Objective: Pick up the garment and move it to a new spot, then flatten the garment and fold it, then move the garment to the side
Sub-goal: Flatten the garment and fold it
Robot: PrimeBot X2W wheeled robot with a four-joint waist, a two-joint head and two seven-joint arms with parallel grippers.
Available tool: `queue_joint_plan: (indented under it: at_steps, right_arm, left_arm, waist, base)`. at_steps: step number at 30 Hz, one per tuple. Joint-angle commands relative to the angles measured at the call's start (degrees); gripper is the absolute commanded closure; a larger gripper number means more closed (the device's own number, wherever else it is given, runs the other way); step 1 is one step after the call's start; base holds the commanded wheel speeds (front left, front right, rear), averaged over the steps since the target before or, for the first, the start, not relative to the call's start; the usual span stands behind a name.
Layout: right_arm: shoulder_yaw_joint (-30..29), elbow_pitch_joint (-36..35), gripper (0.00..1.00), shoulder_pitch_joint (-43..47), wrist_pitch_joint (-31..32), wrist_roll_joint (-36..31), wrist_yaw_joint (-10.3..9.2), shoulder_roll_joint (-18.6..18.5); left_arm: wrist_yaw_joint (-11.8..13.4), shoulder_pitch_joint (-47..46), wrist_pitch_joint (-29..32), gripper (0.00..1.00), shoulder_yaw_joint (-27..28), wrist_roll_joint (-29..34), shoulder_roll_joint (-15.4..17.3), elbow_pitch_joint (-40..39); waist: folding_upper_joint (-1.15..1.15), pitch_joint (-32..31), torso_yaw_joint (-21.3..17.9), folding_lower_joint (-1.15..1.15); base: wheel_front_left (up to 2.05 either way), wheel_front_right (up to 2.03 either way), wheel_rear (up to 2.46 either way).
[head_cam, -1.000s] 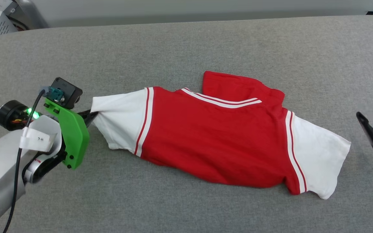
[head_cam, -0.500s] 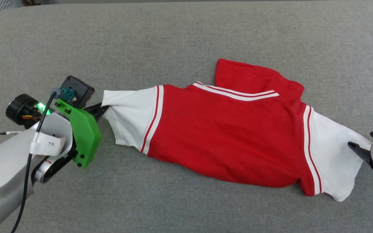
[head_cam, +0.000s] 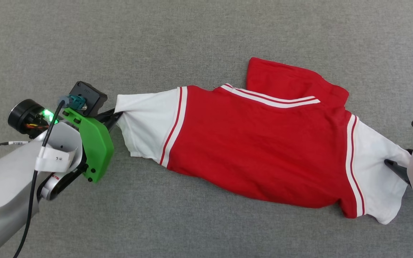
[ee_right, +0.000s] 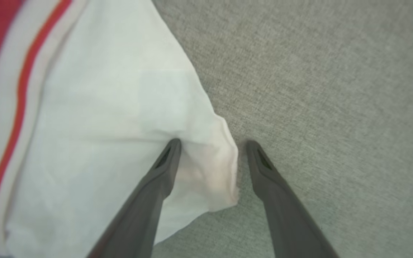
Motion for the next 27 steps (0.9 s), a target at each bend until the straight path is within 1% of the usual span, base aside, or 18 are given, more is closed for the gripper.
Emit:
queue_joint_plan:
  at_steps: [1,5,10,11,17,20,22,27]
  right_arm:
    - [3.0,1.5,1.0,1.6,-0.6,0.7,0.23,2.7]
    - [1.9,1.2,1.0,-0.7,-5.6,-0.1,0.23,2.0]
    - [-1.5,-0.4,1.0,-2.3,-11.9,-1.6,0.23,0.8]
    - [-2.9,-1.6,1.0,-2.4,-13.4,-2.1,0.23,0.0]
    - [-9.3,-6.4,1.0,-2.5,-17.7,-3.6,0.23,-0.7]
    - [-13.3,-9.1,1.0,-2.5,-19.2,-4.8,0.23,-0.2]
    - [-16.0,-11.1,1.0,-2.6,-19.9,-5.9,0.23,0.4]
    - [-22.9,-15.5,1.0,-4.0,-21.1,-9.4,0.23,3.2]
  left_arm:
    - [0.2,-0.1,-0.4,1.0,0.1,-0.2,0.0,0.4]
    - [0.2,0.2,-1.5,1.0,0.1,-0.1,-0.1,0.7]
    - [0.7,0.2,-4.1,1.0,0.7,1.0,0.2,0.1]
    - [1.3,0.0,-5.3,1.0,1.1,1.8,0.7,-0.6]
    - [4.1,-2.1,-9.2,1.0,4.1,3.7,3.2,-5.2]
    - [5.6,-4.0,-10.7,1.0,6.0,4.9,4.6,-8.0]
    - [6.2,-5.4,-11.2,1.0,7.1,5.5,5.1,-9.7]
    - [6.9,-9.5,-13.2,1.0,9.8,7.2,5.2,-12.2]
  waist:
    - [0.0,-0.9,-0.5,0.0]
    - [0.0,-3.2,-1.0,0.0]
    - [0.0,-7.1,-1.3,0.0]
    - [0.0,-8.4,-1.3,0.0]
    - [0.0,-11.3,-1.4,0.0]
    - [0.0,-12.2,-1.3,0.0]
    - [0.0,-12.7,-1.2,0.0]
    - [0.0,-13.4,-1.2,0.0]
  base:
    - [0.0,0.0,0.0]
    - [0.0,0.0,0.0]
    - [0.0,0.0,0.0]
    - [0.0,0.0,0.0]
    - [0.0,0.0,0.0]
    - [0.0,0.0,0.0]
    - [0.0,0.0,0.0]
    - [0.0,0.0,0.0]
